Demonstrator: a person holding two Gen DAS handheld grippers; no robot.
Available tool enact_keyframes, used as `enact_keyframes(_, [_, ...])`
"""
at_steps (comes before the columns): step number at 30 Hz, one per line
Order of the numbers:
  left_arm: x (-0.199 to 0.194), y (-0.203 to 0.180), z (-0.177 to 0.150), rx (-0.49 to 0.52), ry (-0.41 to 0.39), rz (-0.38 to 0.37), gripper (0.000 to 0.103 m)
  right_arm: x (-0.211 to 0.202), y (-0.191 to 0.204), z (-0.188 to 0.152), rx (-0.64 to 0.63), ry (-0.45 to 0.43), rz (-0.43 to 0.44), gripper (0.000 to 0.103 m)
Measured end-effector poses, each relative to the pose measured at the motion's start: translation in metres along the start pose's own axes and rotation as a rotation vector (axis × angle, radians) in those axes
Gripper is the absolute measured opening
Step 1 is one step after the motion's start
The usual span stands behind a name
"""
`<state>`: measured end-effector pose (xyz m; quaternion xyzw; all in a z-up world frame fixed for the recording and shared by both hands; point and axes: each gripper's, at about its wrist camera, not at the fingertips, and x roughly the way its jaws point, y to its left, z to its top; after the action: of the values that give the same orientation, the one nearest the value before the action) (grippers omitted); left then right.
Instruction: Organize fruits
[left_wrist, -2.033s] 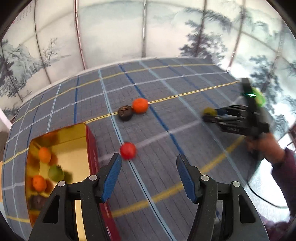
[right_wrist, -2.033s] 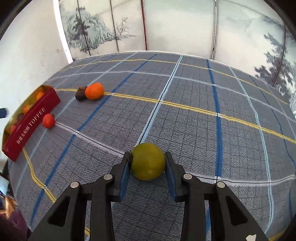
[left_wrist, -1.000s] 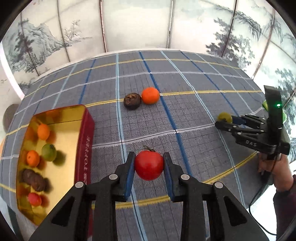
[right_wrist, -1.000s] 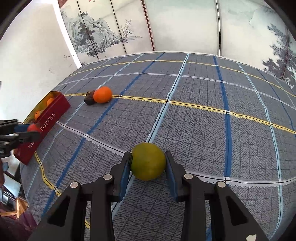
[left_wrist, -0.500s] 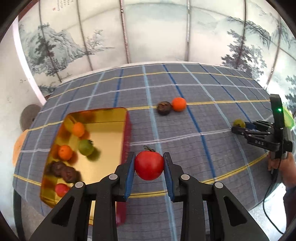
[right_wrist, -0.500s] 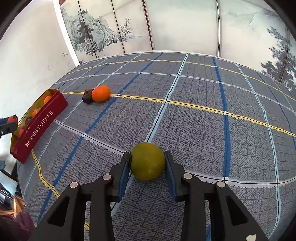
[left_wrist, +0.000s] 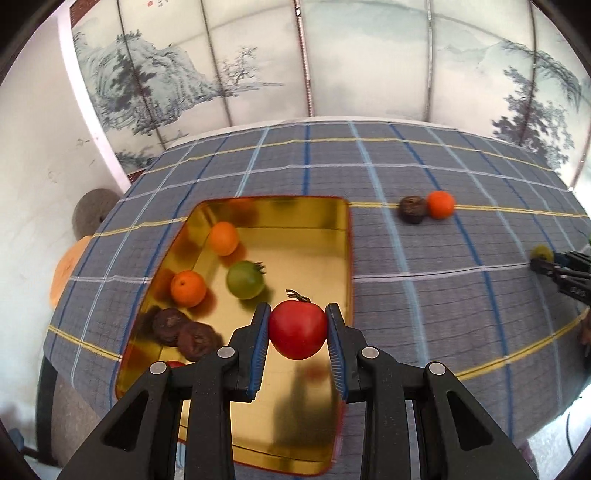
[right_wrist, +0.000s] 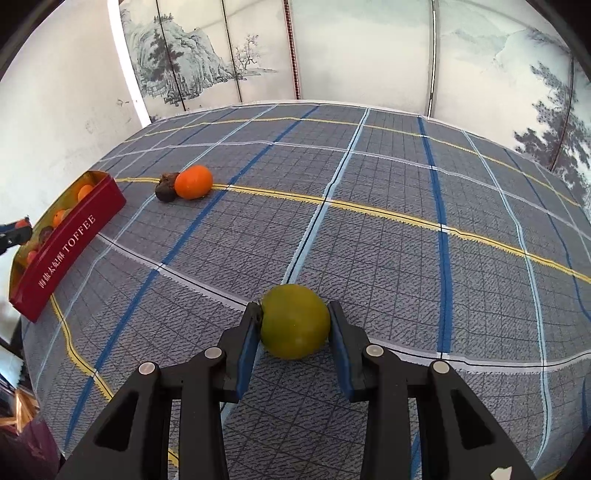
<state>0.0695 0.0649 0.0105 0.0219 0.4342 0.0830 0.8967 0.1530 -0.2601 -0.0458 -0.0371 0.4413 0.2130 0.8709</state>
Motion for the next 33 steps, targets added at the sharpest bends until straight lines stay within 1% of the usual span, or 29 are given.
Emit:
enact_keyframes(4, [0.009, 0.008, -0.004, -0.013, 0.013, 0.02, 0.031, -0.001, -0.005, 0.0, 0.021, -0.004, 0.028, 0.034])
enact_keyframes(10, [0.024, 0.017, -0.008, -0.027, 0.037, 0.044, 0.031, 0.0, -0.004, -0.001, 0.016, -0.003, 0.025, 0.035])
enact_keyframes(15, [0.031, 0.021, -0.012, -0.024, 0.04, 0.085, 0.032, 0.0, -0.004, -0.001, 0.017, -0.004, 0.025, 0.035])
enact_keyframes(27, [0.039, 0.025, -0.017, -0.022, 0.061, 0.118, 0.032, -0.001, -0.003, -0.001, 0.014, -0.003, 0.021, 0.035])
enact_keyframes(30, [0.037, 0.024, -0.017, -0.009, 0.056, 0.138, 0.035, -0.001, -0.003, -0.001, 0.011, -0.003, 0.017, 0.035])
enact_keyframes(33, [0.031, 0.023, -0.017, -0.008, 0.032, 0.142, 0.045, 0.0, -0.004, -0.001, 0.005, -0.002, 0.011, 0.035])
